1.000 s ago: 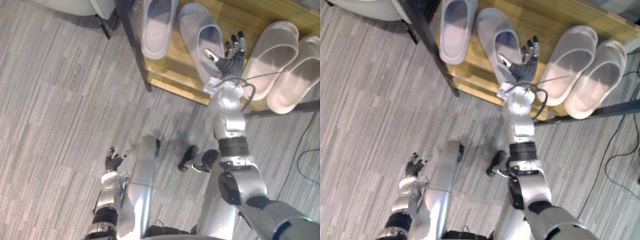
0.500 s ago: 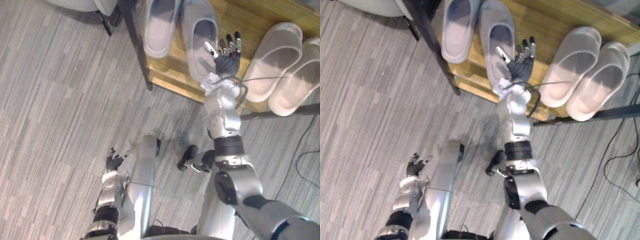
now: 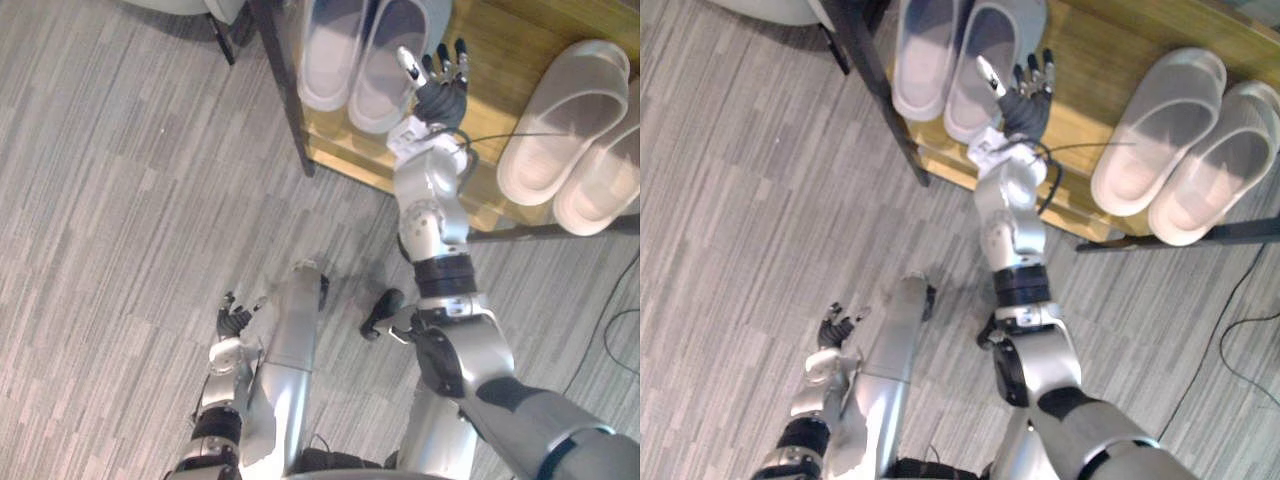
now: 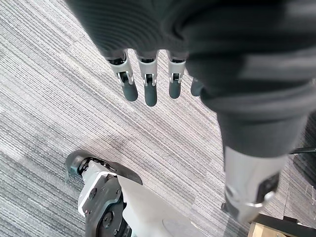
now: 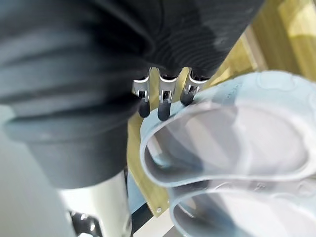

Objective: Organize the slippers on the shoe rack

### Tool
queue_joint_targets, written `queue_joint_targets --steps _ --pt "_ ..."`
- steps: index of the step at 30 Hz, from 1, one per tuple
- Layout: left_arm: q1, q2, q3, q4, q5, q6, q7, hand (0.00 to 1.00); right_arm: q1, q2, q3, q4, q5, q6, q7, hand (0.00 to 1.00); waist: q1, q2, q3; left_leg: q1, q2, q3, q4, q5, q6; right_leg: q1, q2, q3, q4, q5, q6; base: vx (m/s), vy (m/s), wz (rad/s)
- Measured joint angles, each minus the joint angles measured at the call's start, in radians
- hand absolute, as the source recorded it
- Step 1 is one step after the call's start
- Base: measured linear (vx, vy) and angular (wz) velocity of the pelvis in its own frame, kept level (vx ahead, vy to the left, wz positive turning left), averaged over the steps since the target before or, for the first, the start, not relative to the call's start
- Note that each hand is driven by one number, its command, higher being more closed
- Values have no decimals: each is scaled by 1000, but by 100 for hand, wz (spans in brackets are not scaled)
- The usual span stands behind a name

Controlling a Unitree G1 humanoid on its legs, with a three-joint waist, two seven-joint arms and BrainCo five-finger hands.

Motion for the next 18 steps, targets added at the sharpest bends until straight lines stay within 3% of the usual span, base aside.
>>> queue_joint_targets --steps 4,10,18 --pt "-14 -6 1 20 -1 -2 1 0 -19 -28 0 12 13 3 -2 0 5 18 8 0 3 -3 0 1 0 0 1 -3 1 0 0 -16 19 0" --pt "-13 -10 11 20 -1 -2 0 0 -18 -36 0 17 -28 24 10 0 2 18 8 7 9 0 6 7 -10 5 7 -1 2 2 -4 -5 10 -2" --pt "24 -22 53 14 0 -5 -4 0 154 -23 47 -52 -107 47 57 0 -23 12 4 154 31 24 -31 -9 10 148 19 3 -48 4 2 -32 51 -6"
